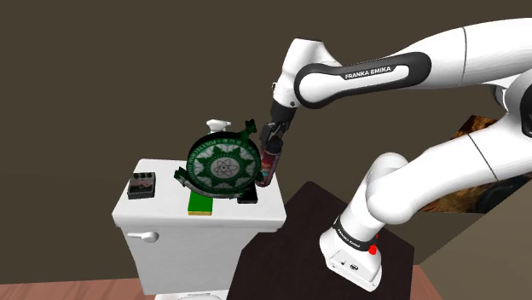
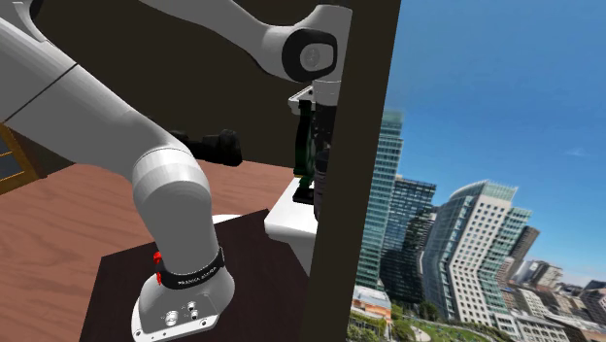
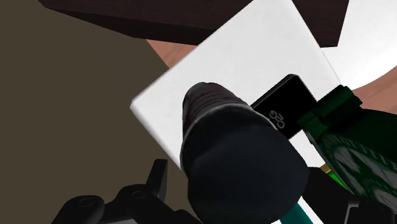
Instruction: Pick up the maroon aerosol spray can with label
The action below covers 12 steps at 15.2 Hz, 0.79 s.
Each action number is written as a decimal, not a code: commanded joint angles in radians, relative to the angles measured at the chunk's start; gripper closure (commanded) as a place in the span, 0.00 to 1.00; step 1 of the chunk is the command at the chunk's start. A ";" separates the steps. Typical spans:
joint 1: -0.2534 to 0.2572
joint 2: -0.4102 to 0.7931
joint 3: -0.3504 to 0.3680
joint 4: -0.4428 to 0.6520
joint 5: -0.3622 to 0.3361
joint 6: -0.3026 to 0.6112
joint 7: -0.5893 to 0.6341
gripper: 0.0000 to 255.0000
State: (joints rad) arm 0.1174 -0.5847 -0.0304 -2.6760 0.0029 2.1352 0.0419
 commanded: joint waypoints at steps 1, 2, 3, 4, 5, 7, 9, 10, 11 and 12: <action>0.000 0.005 -0.001 -0.009 0.000 0.015 -0.001 0.00; 0.000 0.005 -0.001 -0.009 0.000 0.015 -0.001 0.00; -0.001 0.004 -0.001 -0.009 0.000 0.013 -0.002 1.00; -0.001 0.003 -0.001 -0.009 0.000 0.013 -0.002 1.00; -0.001 0.004 -0.001 -0.009 0.000 0.013 -0.002 1.00; 0.000 0.004 -0.001 -0.009 0.000 0.013 -0.001 1.00; -0.001 0.004 -0.001 -0.008 0.000 0.013 -0.001 1.00; 0.000 0.004 -0.001 -0.008 0.000 0.013 -0.001 1.00; -0.001 0.004 -0.001 -0.008 0.000 0.013 -0.001 1.00; 0.000 0.005 -0.001 -0.009 0.000 0.015 -0.001 1.00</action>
State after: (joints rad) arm 0.1168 -0.5806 -0.0315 -2.6836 0.0022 2.1490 0.0406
